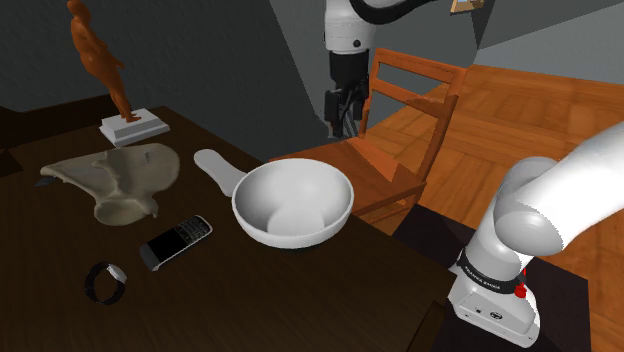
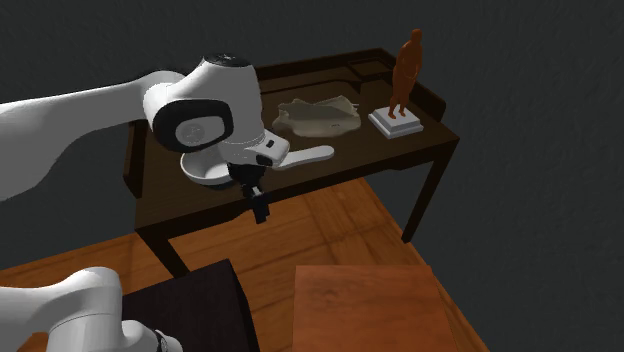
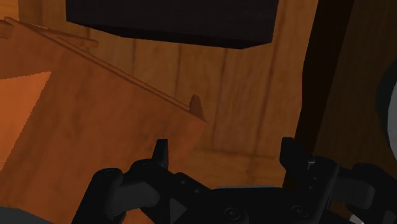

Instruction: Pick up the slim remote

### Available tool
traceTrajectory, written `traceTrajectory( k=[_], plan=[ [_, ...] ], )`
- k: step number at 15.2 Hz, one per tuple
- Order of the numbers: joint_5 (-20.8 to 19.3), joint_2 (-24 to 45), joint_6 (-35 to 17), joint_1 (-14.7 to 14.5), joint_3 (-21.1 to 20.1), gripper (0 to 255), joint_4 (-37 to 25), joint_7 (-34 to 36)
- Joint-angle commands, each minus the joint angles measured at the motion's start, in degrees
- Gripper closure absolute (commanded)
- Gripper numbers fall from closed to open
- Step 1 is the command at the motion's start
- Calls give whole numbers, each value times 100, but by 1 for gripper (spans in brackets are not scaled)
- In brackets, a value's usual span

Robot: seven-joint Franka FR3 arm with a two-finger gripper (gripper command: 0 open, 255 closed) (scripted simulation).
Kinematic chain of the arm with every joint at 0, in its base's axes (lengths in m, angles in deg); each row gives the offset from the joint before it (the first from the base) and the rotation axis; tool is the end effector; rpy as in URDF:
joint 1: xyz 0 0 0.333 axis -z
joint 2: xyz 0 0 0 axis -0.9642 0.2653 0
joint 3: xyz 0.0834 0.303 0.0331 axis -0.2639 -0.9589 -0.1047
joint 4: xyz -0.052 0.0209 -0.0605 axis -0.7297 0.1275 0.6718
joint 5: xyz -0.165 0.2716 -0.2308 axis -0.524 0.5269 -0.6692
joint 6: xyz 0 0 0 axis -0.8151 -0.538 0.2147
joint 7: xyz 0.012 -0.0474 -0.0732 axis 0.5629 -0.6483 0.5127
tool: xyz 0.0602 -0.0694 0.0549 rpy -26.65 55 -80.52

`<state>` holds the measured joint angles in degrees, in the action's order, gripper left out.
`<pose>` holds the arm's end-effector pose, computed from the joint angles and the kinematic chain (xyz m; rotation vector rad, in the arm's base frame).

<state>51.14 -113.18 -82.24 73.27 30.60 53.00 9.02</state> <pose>0.3795 0.1094 0.5710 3.0850 0.1408 -0.0751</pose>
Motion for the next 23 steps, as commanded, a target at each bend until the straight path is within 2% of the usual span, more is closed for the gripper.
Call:
traceTrajectory(
  k=[1,7,14,18,23],
  plan=[
    [51,363,-118,-15,-164,0,-274,245],
    [27,1498,-493,-71,-623,0,-1105,983],
    [-334,2989,-683,-241,-1038,0,-2438,1876],
    [-667,3929,-624,-463,-1170,0,-3426,2365],
    [-1081,5094,-358,-874,-1189,0,-4849,2826]
  ],
)
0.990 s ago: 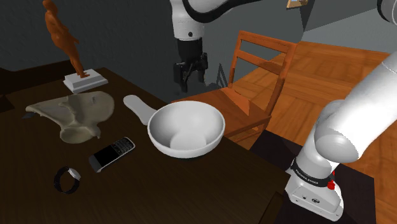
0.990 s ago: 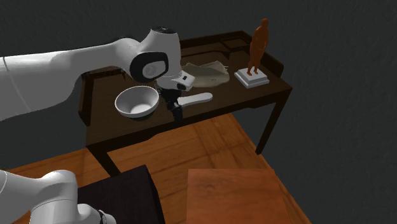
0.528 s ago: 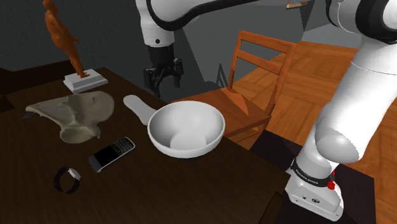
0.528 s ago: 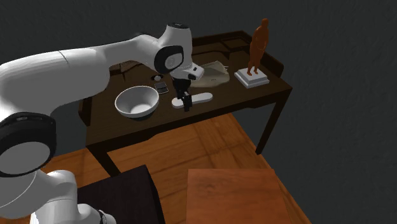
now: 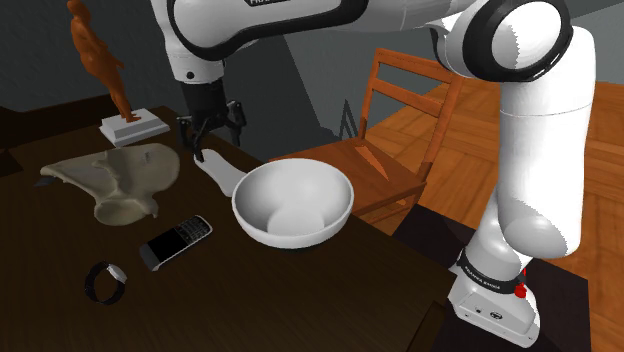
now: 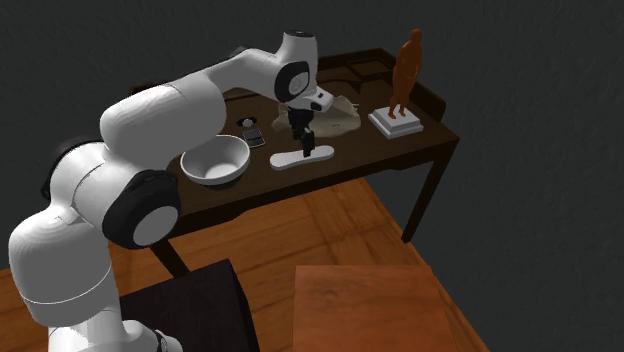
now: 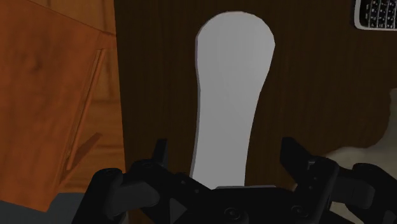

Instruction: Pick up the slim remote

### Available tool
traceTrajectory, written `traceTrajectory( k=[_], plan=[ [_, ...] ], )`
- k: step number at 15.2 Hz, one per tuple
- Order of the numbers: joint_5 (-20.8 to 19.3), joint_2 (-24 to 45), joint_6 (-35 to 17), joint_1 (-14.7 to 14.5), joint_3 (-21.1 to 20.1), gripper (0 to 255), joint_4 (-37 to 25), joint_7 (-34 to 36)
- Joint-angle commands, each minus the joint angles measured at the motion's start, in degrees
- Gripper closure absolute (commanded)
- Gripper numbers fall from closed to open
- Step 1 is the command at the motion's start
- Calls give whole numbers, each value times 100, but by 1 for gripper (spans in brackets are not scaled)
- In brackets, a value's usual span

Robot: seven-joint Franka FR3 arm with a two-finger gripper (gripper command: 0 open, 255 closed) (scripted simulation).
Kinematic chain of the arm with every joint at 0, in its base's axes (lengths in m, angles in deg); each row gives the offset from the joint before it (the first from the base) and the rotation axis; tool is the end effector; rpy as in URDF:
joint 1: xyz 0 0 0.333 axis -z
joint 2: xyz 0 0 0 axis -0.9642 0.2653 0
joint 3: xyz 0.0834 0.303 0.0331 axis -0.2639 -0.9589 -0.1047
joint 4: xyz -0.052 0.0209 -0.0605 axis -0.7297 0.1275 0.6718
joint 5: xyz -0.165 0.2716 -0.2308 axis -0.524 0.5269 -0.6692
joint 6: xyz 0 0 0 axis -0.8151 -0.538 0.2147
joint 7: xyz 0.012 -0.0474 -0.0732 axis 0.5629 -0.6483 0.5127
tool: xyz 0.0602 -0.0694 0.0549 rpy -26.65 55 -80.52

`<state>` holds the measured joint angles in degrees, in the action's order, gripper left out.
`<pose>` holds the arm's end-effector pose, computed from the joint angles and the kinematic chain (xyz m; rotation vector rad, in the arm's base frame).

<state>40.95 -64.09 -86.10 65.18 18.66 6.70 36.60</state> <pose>0.5778 0.3156 0.5271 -3.1266 0.0197 0.0151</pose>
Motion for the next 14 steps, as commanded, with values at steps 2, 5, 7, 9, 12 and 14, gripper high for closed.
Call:
traceTrajectory(
  k=[2,5,7,9,12,14],
  plan=[
    [-57,170,-133,-50,12,0,-41,68],
    [-57,160,-369,-27,18,0,205,72],
    [-60,162,-522,-15,23,0,357,76],
    [-61,163,-565,-12,24,0,400,77],
    [-66,179,-548,-14,27,255,367,72],
    [-65,179,-548,-13,27,255,368,72]
  ],
)
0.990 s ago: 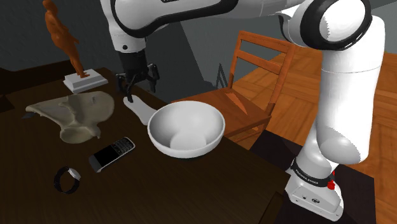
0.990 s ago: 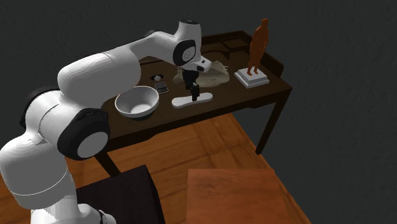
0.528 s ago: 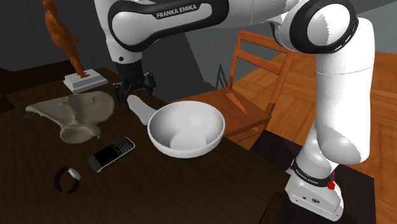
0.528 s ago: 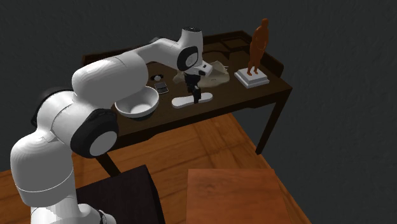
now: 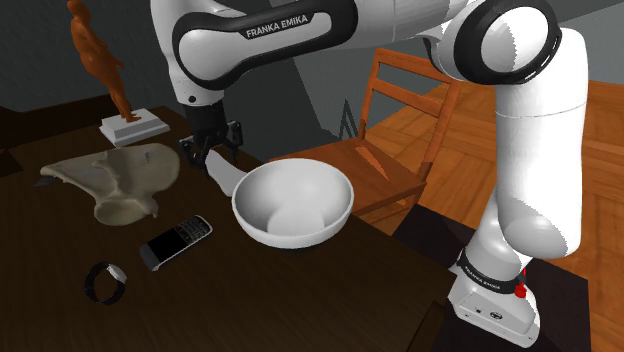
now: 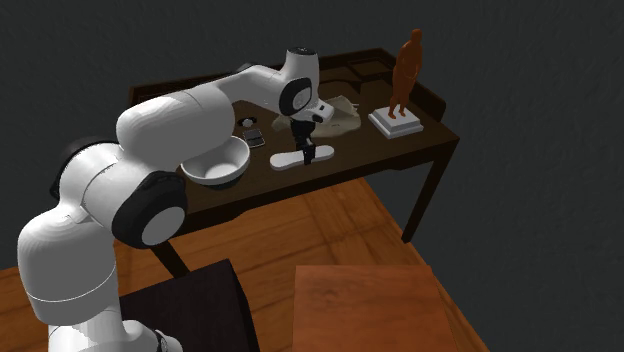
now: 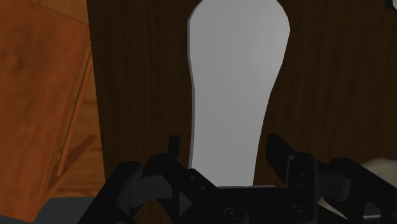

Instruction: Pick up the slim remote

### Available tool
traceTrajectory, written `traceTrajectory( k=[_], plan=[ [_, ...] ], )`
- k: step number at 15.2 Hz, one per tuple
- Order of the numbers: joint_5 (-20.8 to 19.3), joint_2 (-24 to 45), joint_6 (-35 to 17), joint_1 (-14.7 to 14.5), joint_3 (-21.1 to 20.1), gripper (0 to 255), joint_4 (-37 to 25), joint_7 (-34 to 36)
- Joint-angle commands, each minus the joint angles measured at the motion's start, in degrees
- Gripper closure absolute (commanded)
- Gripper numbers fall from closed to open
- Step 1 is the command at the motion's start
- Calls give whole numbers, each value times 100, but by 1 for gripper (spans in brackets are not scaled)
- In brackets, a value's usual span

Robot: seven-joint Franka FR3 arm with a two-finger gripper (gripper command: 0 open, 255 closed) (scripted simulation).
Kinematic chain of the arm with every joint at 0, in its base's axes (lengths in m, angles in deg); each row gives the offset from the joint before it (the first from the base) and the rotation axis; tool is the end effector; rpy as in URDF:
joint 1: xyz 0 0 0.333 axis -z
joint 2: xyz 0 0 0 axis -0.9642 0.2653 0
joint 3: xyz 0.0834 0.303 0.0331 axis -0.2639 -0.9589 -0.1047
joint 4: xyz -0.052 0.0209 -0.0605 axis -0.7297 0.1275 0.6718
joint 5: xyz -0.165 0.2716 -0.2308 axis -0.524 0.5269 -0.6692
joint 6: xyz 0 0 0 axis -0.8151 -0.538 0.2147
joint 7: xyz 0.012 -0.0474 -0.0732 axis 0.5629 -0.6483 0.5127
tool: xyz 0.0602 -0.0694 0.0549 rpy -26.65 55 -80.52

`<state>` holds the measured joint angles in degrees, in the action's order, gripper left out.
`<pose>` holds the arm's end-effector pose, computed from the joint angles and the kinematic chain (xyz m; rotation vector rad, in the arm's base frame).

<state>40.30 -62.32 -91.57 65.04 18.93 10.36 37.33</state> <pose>0.5854 0.3207 0.4854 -3.1238 0.0279 0.0121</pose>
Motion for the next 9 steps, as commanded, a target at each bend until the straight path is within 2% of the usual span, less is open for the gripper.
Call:
traceTrajectory(
  k=[1,5,9],
  plan=[
    [-1,2,-1,0,0,255,1,-1],
    [4,-14,-19,1,-2,255,33,5],
    [9,-15,289,-24,-11,255,-276,-3]
  ],
)
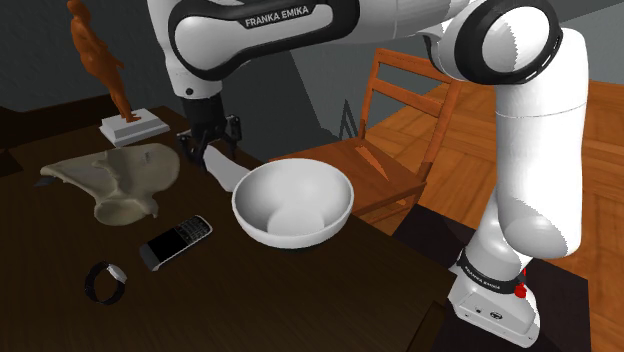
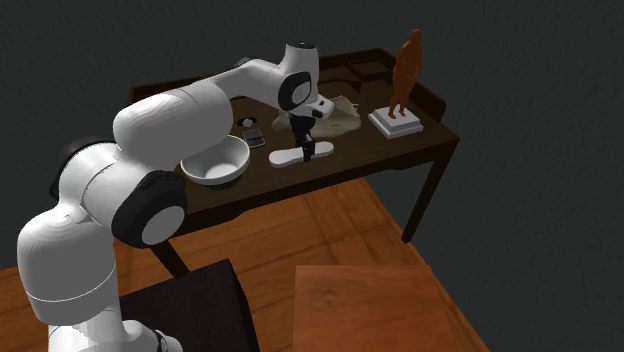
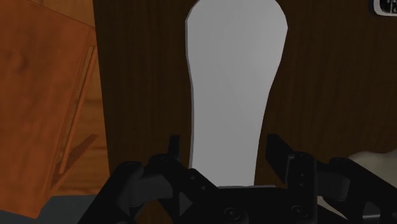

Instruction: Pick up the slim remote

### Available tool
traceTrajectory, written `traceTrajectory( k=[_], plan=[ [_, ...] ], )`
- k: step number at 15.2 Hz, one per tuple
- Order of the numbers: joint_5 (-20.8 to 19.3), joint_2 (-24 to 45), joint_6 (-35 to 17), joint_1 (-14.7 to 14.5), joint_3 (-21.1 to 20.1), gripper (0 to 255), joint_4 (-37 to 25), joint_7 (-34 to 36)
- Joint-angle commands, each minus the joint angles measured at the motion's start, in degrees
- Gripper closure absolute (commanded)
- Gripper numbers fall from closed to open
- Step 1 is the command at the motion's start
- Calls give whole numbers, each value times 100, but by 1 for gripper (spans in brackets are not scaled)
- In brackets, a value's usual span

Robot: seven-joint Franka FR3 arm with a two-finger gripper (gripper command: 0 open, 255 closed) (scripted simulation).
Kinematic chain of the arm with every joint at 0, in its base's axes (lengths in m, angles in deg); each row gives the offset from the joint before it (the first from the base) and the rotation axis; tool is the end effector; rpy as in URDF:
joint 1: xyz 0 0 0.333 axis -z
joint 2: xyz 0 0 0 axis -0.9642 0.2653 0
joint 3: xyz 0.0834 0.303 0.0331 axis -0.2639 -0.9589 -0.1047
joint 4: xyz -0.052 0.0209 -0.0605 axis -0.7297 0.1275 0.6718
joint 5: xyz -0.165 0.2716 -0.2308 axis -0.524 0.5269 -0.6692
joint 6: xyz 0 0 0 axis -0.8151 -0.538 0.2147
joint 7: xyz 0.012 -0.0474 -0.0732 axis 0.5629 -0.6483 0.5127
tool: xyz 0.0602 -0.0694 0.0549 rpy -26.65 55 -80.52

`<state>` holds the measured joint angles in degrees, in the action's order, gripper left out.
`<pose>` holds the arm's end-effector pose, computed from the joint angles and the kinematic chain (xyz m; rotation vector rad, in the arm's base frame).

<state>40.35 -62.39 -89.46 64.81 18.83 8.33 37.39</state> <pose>0.5846 0.3217 0.4999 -3.1241 0.0281 0.0126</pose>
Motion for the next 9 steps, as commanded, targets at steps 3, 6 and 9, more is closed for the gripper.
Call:
traceTrajectory(
  k=[3,6,9],
  plan=[
    [1,9,318,-25,-7,255,-329,-12],
    [-10,42,566,-57,-11,255,-611,-12],
    [-28,94,826,-97,-14,255,-922,-11]
  ],
)
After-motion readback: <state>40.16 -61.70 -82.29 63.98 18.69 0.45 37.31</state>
